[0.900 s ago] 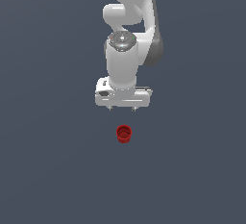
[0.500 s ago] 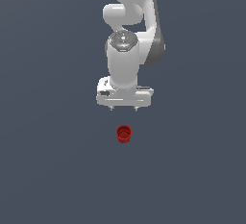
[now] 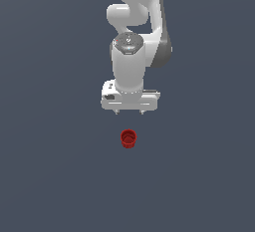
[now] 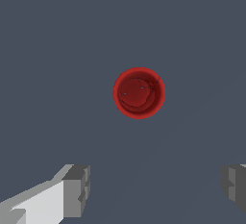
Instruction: Pick up the object and move it to a goal position.
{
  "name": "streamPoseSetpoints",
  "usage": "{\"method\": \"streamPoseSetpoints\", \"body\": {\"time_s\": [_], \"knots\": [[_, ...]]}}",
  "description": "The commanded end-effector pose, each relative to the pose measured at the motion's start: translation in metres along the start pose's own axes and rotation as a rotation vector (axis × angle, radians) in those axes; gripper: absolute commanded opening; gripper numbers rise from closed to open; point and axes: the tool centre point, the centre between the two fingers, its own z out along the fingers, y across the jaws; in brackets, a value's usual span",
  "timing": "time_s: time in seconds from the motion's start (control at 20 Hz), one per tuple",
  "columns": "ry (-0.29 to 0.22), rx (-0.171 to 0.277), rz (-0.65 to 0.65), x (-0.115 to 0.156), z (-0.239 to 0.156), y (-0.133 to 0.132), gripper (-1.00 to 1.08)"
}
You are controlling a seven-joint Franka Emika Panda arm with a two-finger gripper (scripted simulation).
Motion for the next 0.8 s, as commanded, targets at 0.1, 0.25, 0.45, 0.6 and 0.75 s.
{"method": "streamPoseSetpoints", "body": {"time_s": [0.1,0.25,0.45,0.6,0.75], "knots": [[0.001,-0.003,-0.039,0.003,0.004,0.0,1.0],[0.001,-0.006,-0.082,0.007,0.009,0.0,1.0],[0.003,-0.011,-0.159,0.014,0.017,0.001,1.0],[0.004,-0.014,-0.232,0.021,0.026,0.001,1.0],[0.006,-0.018,-0.317,0.028,0.035,0.001,1.0]]}}
